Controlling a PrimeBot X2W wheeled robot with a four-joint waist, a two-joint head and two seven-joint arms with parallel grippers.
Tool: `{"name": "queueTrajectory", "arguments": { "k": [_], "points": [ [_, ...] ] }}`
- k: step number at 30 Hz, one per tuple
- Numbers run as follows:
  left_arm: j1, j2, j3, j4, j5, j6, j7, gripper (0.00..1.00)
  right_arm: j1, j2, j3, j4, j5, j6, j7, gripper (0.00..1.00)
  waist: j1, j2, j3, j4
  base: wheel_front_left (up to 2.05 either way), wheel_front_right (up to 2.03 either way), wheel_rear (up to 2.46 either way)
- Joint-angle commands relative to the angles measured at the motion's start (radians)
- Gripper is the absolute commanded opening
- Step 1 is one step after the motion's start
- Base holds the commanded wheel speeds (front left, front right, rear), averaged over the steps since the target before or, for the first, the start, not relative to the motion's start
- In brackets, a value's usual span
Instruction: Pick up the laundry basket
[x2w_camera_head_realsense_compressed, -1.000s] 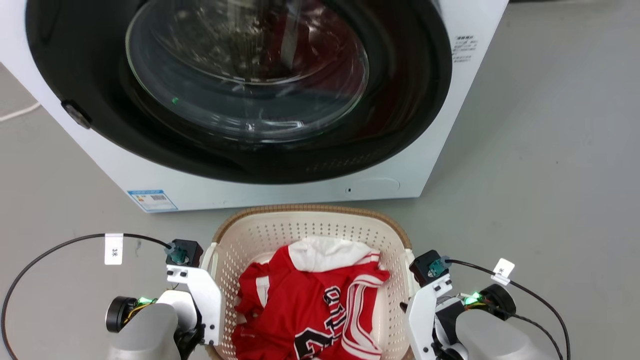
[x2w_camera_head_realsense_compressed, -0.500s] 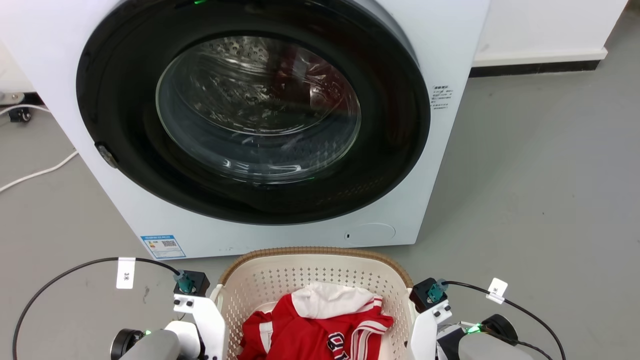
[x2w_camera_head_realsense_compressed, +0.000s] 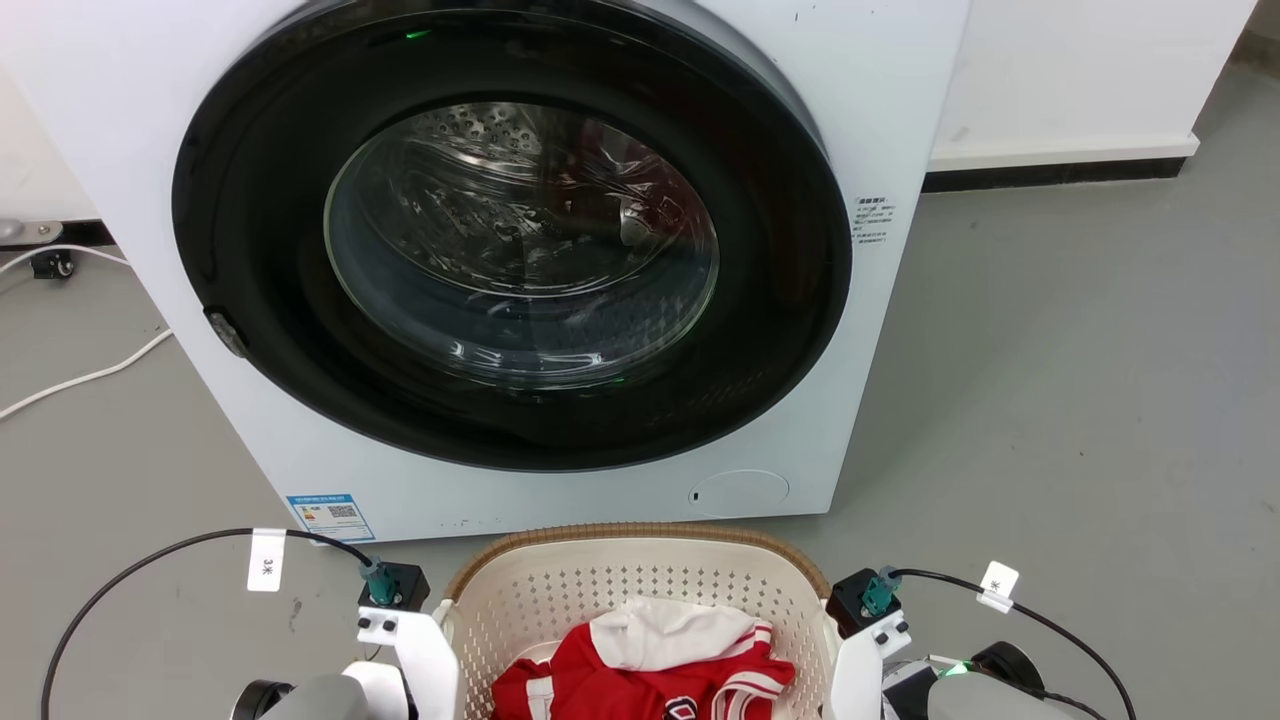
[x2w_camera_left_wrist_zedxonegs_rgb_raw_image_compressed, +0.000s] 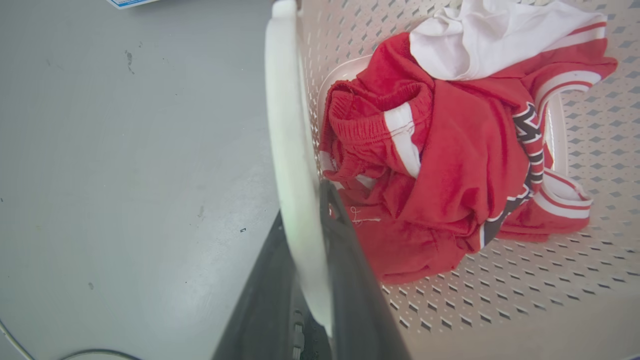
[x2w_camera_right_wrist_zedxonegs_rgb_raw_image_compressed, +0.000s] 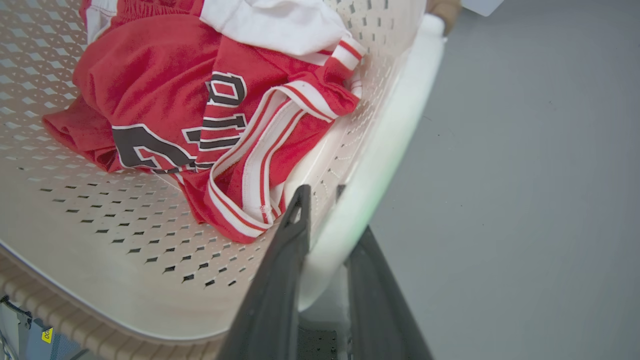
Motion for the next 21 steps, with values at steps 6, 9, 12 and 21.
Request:
{"name": "queueTrajectory", "arguments": {
  "k": [6,9,12,21],
  "points": [
    [-0.002,0.003,-0.029,-0.003,-0.024,-0.004,0.003,0.0,0.008,-0.009,0.015,-0.005,0.006,0.0,0.007,0.0,0.0001,-0.0001,-0.003,-0.001,0.0,0.0,0.0],
    [-0.006,0.003,-0.043,-0.001,-0.037,-0.004,0.001,0.0,0.006,-0.009,0.018,-0.003,0.01,0.0,0.007,0.0,0.0001,-0.0001,-0.004,-0.001,0.0,0.0,0.0],
    [-0.011,0.003,-0.055,0.001,-0.048,-0.004,-0.005,0.0,0.005,-0.008,0.02,-0.003,0.011,0.0,0.011,0.0,0.0001,-0.0001,-0.004,-0.001,0.0,0.0,0.0],
    [-0.026,-0.003,-0.087,0.016,-0.077,-0.004,-0.023,0.0,-0.012,-0.012,0.024,0.001,0.004,0.0,-0.014,0.0,0.0001,-0.0001,-0.001,0.001,0.0,0.0,0.0]
  ]
}}
